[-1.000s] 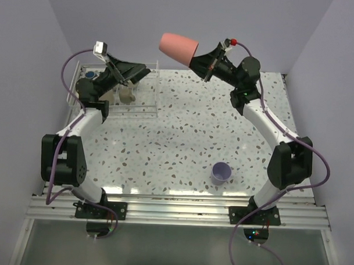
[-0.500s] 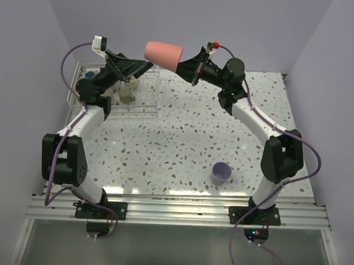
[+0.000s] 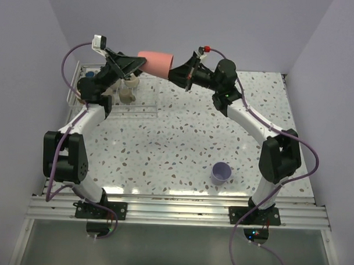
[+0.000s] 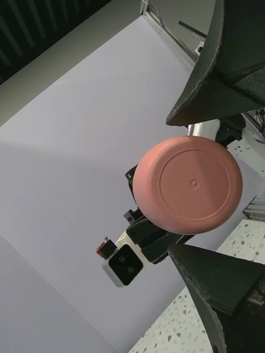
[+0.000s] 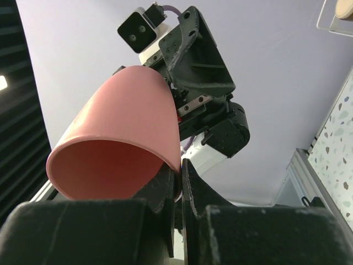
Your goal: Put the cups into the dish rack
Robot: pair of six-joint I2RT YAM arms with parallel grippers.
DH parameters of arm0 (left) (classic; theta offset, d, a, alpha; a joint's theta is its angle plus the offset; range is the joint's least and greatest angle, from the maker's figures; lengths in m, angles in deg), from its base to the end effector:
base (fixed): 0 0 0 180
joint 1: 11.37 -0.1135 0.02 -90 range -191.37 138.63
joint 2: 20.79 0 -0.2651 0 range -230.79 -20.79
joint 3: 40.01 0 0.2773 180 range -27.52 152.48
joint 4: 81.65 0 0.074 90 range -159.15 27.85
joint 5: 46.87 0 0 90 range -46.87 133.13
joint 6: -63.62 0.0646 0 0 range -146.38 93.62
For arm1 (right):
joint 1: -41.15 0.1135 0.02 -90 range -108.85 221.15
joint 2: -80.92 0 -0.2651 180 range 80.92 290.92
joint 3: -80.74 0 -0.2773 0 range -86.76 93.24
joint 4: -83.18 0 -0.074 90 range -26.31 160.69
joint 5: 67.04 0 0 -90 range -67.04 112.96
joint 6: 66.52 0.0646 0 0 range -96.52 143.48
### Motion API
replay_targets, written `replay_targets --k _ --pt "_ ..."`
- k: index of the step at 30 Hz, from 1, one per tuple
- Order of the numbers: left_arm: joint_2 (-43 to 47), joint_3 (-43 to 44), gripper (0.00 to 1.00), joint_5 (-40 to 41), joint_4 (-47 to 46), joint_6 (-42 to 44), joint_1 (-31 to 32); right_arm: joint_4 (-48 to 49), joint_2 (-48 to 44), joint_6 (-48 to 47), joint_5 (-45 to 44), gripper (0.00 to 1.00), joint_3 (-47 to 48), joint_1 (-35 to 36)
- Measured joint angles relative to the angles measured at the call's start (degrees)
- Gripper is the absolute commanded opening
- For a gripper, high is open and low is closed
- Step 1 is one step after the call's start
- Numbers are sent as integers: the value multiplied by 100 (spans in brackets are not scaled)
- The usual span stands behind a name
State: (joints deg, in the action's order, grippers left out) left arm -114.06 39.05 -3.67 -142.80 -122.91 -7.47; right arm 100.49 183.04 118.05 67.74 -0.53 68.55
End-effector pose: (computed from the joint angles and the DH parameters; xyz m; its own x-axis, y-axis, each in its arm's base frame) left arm 0.3806 -0.0731 0.3965 -0.6225 -0.6392 -0.4515 0.6625 -0.1232 -0.7389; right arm 0.3953 0.2561 0.3851 -0.9477 0.3057 -0.0916 -0.1385 -0.1355 0.9810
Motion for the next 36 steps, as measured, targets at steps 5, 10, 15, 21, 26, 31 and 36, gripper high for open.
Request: replay_targets --k 5,10,15,21,26,31,36 --pt "17 0 62 17 15 11 0 -74 35 -107 7 0 0 2" --pt "22 0 27 15 13 22 -9 -74 37 -184 -9 0 2 4" --pt "28 0 9 13 13 33 -11 -140 37 -254 -13 18 33 9" --pt "160 0 0 -87 26 328 -11 -728 35 -761 0 80 101 -4" --pt "485 0 0 -225 400 881 -164 -1602 -127 -1397 101 91 111 -236" --pt "662 66 0 -297 754 1276 -496 -2599 -632 -2135 72 91 114 -839" --pt "649 599 0 -374 2223 2341 -682 -3445 -988 -2822 -70 91 125 -1051"
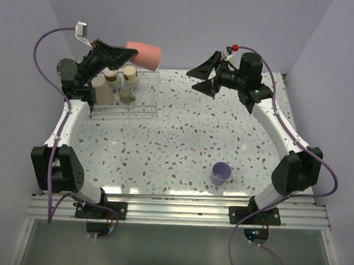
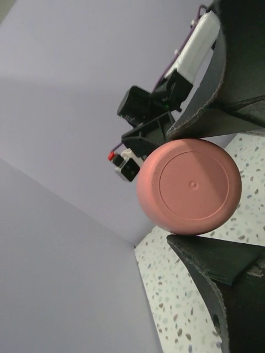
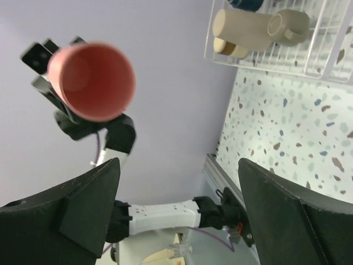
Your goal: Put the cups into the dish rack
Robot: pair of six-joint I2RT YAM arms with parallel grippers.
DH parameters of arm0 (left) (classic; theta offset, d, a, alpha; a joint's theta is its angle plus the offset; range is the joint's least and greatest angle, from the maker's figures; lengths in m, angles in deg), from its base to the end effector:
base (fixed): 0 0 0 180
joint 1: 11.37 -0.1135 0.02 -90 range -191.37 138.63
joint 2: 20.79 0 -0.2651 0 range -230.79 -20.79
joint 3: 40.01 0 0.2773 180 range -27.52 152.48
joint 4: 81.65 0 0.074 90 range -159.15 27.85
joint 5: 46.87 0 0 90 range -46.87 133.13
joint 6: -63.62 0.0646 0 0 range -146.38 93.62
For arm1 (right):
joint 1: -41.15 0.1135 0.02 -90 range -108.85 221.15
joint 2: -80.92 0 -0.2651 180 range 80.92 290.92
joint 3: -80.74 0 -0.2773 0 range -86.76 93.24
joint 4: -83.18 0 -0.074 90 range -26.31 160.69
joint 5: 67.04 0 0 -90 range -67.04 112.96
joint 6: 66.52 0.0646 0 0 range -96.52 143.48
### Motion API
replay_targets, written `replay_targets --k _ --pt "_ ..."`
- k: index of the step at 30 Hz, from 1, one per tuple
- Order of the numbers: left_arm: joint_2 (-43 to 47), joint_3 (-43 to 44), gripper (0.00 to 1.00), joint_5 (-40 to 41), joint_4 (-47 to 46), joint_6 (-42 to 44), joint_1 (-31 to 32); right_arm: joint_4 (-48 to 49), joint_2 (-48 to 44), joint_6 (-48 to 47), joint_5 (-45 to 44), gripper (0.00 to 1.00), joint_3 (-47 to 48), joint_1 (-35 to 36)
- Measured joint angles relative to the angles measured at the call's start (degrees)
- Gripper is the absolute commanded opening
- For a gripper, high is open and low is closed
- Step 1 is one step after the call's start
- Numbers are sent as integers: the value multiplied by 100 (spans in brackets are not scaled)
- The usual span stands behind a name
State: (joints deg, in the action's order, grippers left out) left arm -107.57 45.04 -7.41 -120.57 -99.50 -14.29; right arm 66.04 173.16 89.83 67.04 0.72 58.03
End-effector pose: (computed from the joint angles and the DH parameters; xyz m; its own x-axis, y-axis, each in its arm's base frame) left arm 0.3760 -0.0308 0.4394 -0.3815 -0.6284 -0.6779 0.7466 0.2229 -0.6268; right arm 0.3926 0.1661 0.3961 -0.8554 0.4281 -0.2917 -0.2040 0.2393 0.9493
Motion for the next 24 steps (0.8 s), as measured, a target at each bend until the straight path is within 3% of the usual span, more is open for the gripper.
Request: replay_targets --k 5,11,17,24 --pt "-192 1185 0 240 2247 1681 -20 -658 -109 -501 -107 91 2 59" --pt "-756 2332 0 890 4225 3224 -24 -1093 -160 -872 -153 91 0 57" --pt "-1541 2804 0 1639 5689 4264 -20 -1344 -160 -1130 -245 91 0 57" --pt "-2610 4037 0 2441 7038 5274 162 -1528 -136 -1314 -286 91 4 46"
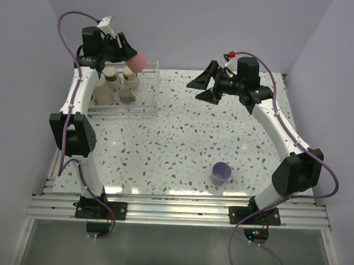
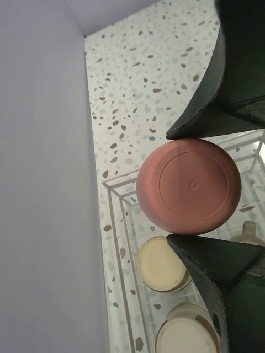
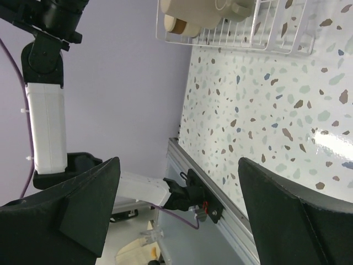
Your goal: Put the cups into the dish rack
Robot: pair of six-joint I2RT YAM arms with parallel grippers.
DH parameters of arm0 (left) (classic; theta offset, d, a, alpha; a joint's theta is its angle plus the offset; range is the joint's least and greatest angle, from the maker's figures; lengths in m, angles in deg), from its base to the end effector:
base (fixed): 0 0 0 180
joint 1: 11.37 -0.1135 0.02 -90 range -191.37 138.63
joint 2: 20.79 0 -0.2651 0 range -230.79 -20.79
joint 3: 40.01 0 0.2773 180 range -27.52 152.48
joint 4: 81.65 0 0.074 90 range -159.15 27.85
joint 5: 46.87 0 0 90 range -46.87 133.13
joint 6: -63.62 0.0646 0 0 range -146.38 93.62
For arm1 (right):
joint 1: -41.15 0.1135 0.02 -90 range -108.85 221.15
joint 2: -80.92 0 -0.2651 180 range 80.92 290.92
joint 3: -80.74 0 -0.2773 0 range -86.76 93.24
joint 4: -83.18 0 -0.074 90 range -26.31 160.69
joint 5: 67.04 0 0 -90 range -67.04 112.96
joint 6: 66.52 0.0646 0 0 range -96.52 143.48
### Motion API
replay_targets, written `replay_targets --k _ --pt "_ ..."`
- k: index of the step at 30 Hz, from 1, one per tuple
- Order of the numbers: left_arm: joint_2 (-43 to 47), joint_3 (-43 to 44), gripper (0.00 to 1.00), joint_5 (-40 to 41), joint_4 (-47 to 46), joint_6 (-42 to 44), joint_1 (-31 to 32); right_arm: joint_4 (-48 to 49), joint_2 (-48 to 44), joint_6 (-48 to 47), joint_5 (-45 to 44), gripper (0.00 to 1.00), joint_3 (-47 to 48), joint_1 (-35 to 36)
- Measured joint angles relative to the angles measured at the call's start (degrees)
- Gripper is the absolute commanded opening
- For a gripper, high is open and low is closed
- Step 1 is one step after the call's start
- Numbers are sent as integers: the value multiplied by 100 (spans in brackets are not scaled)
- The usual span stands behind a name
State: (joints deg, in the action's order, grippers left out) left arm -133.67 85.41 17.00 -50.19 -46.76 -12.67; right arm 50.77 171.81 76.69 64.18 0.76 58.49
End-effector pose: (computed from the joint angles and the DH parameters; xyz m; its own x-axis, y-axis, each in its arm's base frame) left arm 0.5191 -0.0167 0.3751 -0.4418 -0.3228 -0.8370 0.2585 0.8477 -0.4633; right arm 0.3792 0.1630 0.3741 -0.8682 0.3600 -0.3416 -0.1782 0.4163 0.8916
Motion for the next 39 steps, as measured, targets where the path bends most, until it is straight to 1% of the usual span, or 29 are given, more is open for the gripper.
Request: replay_targets --k 3,7,12,22,32,39 --pt "-225 380 0 444 321 402 247 -11 85 -57 -4 91 50 -22" --pt "-332 553 0 966 483 850 704 -76 221 -125 -26 91 138 -81" --pt "-614 787 0 1349 627 1152 1049 -195 260 -197 -79 91 162 -153" --pt "-1303 1139 0 1720 702 1272 1005 -245 343 -273 -118 91 192 -293" --pt "-1722 1257 0 1749 686 1276 1019 -293 531 -313 -120 90 260 -402" --pt "-1895 1296 0 1993 627 1419 1099 -304 603 -321 -120 91 271 -442"
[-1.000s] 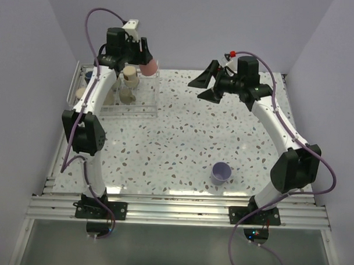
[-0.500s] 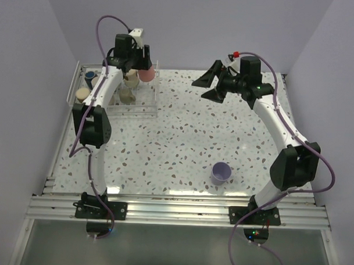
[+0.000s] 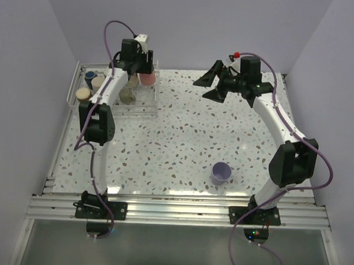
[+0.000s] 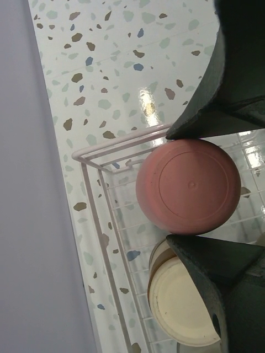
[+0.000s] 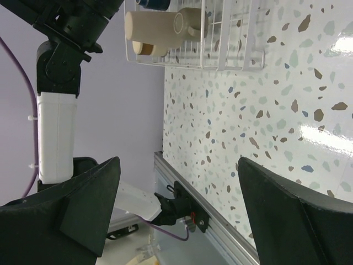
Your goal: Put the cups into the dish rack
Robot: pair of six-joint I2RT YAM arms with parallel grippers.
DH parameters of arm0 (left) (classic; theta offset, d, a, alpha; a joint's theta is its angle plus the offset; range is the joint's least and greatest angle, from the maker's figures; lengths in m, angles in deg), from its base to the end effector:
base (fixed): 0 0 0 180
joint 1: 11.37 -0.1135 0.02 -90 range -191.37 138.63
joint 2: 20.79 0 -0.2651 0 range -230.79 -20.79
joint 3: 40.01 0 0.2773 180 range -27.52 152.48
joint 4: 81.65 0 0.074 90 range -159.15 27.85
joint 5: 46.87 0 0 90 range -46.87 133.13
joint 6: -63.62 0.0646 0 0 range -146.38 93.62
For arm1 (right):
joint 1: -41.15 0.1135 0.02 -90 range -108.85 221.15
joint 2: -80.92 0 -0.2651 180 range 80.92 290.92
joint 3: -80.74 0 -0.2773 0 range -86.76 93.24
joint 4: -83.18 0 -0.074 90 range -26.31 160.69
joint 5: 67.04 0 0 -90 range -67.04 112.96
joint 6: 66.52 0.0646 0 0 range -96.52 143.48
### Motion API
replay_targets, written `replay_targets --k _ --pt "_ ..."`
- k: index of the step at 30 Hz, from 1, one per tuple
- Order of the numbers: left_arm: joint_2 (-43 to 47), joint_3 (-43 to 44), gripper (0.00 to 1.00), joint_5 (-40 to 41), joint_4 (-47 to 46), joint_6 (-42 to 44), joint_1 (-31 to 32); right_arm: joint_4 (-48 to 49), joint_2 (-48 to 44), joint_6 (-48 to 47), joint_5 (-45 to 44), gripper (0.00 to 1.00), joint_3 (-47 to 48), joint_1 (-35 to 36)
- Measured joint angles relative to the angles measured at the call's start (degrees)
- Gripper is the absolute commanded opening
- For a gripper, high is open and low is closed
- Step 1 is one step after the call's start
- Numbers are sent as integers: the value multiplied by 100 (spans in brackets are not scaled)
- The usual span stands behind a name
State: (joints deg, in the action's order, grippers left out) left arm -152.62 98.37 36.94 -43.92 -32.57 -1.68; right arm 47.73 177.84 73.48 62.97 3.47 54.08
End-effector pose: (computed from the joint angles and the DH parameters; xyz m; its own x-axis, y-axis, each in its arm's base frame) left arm 0.5809 -0.1063 0.2711 -0.5352 -0.0174 -0.8445 0.2017 0.9682 -0.1477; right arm 0.4148 0.1378 0.3437 -0.8583 0.4049 -0.3151 -0.0910 0.4842 0.8702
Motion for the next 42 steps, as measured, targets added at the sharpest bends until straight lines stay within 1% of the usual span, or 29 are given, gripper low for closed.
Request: replay_targets --k 5,6,7,8,11,12,14,15,17,18,19,20,24,26,30,33,35,38,42 --pt "-168 35 1 94 -63 2 37 -2 33 0 0 90 0 -28" --pt "-203 35 6 118 -66 2 44 -2 33 0 0 90 0 -35" --pt "-234 35 8 157 -72 2 46 -2 33 0 0 90 0 -42" --pt "-260 35 14 195 -70 2 48 -2 33 -2 0 90 0 -44" --pt "-310 35 29 264 -76 2 50 -7 33 -7 0 90 2 -48" --pt "-319 35 40 297 -76 2 50 -17 33 -15 0 90 9 -48" --pt "-328 35 49 328 -76 2 50 -28 33 -31 -2 90 13 -48" --pt "-328 35 59 339 -76 0 50 -37 35 -48 -2 90 20 -48" --pt "-328 35 68 345 -83 -2 52 -70 39 -90 -4 90 42 -48" --pt "-328 35 77 345 -85 -4 52 -87 42 -120 -7 90 55 -50" --pt "-328 35 80 345 -87 2 52 -118 42 -162 -11 90 63 -50" --pt "-328 35 85 348 -90 -11 52 -195 42 -223 -46 90 83 -48" --pt "-328 46 95 350 -170 -52 59 -721 44 -675 -334 91 297 -44" --pt "-328 57 99 361 -197 -63 61 -1043 42 -1003 -533 91 476 -17" --pt "-293 63 100 417 -199 -70 63 -1718 33 -1692 -1126 91 734 162" --pt "-85 -46 100 455 -199 -114 66 -2310 -26 -2199 -1746 91 772 501" --pt "313 -385 100 476 -216 -205 70 -2728 -94 -2509 -2267 90 772 885" --pt "1169 -1073 99 474 -352 -494 92 -3204 -223 -2857 -2881 88 647 1552" --pt "2343 -1939 98 448 -616 -820 186 -3580 -636 -3014 -3436 86 -50 2144"
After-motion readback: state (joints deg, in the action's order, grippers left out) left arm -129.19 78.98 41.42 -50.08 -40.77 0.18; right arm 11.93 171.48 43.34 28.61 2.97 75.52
